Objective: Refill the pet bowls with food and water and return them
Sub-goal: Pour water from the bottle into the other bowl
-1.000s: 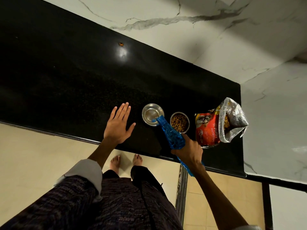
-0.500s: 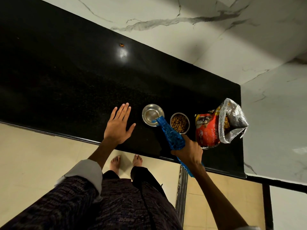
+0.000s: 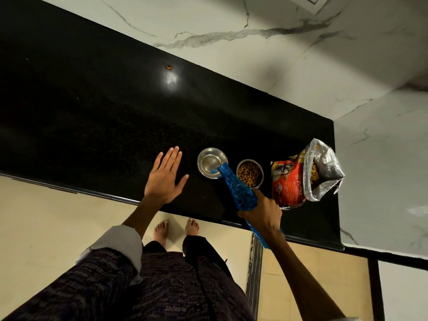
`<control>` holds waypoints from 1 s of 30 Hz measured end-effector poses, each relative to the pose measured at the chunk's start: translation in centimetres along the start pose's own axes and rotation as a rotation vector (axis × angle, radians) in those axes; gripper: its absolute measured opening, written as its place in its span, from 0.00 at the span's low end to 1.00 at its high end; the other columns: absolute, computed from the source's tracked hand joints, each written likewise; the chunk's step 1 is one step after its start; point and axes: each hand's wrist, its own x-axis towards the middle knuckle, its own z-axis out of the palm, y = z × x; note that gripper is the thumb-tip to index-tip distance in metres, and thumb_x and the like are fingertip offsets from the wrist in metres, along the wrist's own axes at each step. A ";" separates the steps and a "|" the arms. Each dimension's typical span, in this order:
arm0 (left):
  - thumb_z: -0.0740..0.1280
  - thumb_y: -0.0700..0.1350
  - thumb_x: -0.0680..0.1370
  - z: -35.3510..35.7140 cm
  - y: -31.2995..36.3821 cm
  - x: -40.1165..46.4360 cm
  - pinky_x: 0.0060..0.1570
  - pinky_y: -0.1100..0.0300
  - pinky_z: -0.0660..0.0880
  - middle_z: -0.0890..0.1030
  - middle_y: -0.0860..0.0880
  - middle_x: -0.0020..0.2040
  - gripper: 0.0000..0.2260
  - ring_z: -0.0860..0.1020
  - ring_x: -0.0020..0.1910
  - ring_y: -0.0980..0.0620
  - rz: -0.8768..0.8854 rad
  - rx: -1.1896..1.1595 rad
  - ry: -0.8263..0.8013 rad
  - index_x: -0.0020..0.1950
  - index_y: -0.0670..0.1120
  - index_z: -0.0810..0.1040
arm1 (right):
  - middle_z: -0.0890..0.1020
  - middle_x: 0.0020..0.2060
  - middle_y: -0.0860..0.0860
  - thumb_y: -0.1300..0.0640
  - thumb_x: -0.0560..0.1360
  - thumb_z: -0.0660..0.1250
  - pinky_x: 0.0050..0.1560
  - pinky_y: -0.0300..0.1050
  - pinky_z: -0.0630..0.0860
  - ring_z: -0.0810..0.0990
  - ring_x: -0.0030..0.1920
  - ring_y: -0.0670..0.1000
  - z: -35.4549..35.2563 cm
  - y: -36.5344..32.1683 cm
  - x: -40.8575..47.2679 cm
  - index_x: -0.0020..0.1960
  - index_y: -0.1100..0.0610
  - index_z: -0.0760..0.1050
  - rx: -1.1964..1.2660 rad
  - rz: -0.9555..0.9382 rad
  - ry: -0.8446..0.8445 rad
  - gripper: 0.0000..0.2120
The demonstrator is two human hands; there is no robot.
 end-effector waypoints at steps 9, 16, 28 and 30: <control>0.52 0.62 0.84 0.1 -0.2 0.0 0.81 0.44 0.52 0.52 0.43 0.84 0.35 0.50 0.84 0.47 0.000 0.003 -0.023 0.84 0.42 0.52 | 0.87 0.53 0.51 0.40 0.64 0.82 0.48 0.53 0.85 0.86 0.49 0.53 -0.4 -0.6 -0.4 0.73 0.49 0.74 0.078 -0.005 0.037 0.40; 0.52 0.62 0.82 -0.3 0.0 0.4 0.82 0.45 0.51 0.55 0.44 0.84 0.35 0.52 0.83 0.47 -0.019 -0.068 -0.058 0.83 0.42 0.56 | 0.85 0.61 0.52 0.41 0.65 0.83 0.55 0.54 0.84 0.86 0.55 0.54 -1.3 -2.1 -0.4 0.76 0.51 0.71 0.211 -0.007 0.063 0.44; 0.60 0.60 0.82 -3.9 1.8 0.4 0.82 0.48 0.51 0.63 0.46 0.82 0.29 0.59 0.81 0.49 -0.111 -0.355 -0.044 0.79 0.46 0.67 | 0.83 0.65 0.47 0.45 0.64 0.85 0.61 0.43 0.79 0.81 0.62 0.47 -2.3 -7.4 -0.1 0.77 0.51 0.70 0.560 -0.144 0.088 0.45; 0.62 0.58 0.82 -4.8 1.8 0.0 0.81 0.48 0.53 0.65 0.47 0.80 0.27 0.62 0.80 0.50 -0.127 -0.458 -0.020 0.78 0.47 0.69 | 0.83 0.63 0.44 0.46 0.64 0.85 0.58 0.35 0.75 0.79 0.60 0.41 -2.5 -9.0 -0.1 0.75 0.49 0.72 0.613 -0.190 0.086 0.42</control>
